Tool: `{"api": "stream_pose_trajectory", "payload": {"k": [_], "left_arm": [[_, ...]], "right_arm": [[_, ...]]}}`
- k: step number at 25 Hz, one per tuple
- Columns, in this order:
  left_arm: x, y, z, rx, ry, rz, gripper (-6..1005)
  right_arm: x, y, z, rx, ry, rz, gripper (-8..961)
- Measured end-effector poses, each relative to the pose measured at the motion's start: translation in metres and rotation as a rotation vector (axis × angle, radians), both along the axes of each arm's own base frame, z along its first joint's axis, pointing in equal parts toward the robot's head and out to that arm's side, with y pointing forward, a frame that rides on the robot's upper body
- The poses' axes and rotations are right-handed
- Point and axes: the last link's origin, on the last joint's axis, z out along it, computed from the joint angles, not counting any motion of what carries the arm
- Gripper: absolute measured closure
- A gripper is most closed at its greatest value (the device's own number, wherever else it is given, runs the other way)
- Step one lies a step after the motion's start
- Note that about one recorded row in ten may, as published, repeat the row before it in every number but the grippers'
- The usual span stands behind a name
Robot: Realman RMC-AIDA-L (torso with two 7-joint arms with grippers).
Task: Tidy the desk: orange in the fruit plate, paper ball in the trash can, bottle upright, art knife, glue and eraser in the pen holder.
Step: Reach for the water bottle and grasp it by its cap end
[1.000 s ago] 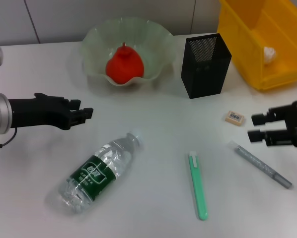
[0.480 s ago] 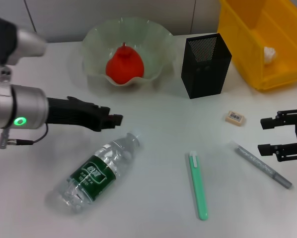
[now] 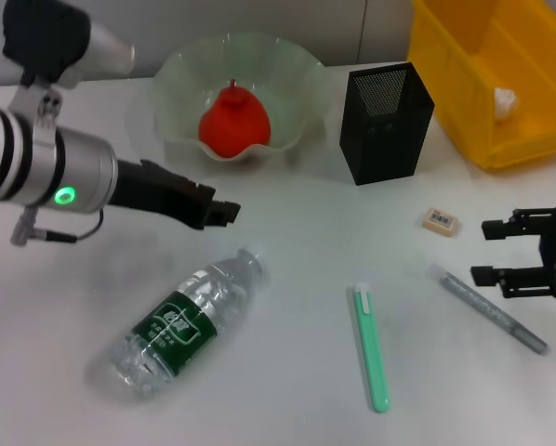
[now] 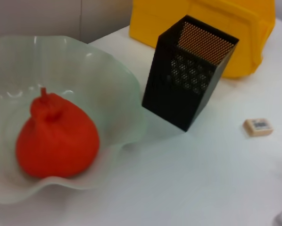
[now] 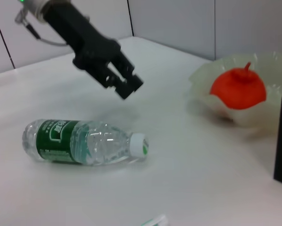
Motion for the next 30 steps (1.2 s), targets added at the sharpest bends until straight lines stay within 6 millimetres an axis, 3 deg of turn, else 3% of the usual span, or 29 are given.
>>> {"api": "stream_pose_trajectory", "payload": {"k": [9, 22, 30], "left_arm": [[0.026, 0.014, 0.001, -0.030, 0.132, -0.048, 594], [0.019, 0.013, -0.010, -0.083, 0.168, 0.028, 590], [0.031, 0.010, -0.020, -0.108, 0.184, 0.039, 588]], "right_arm": [[-0.004, 0.014, -0.021, 0.077, 0.053, 0.017, 245], [-0.017, 0.032, -0.024, 0.077, 0.031, 0.065, 245], [-0.011, 0.030, -0.035, 0.046, -0.039, 0.088, 246]]}}
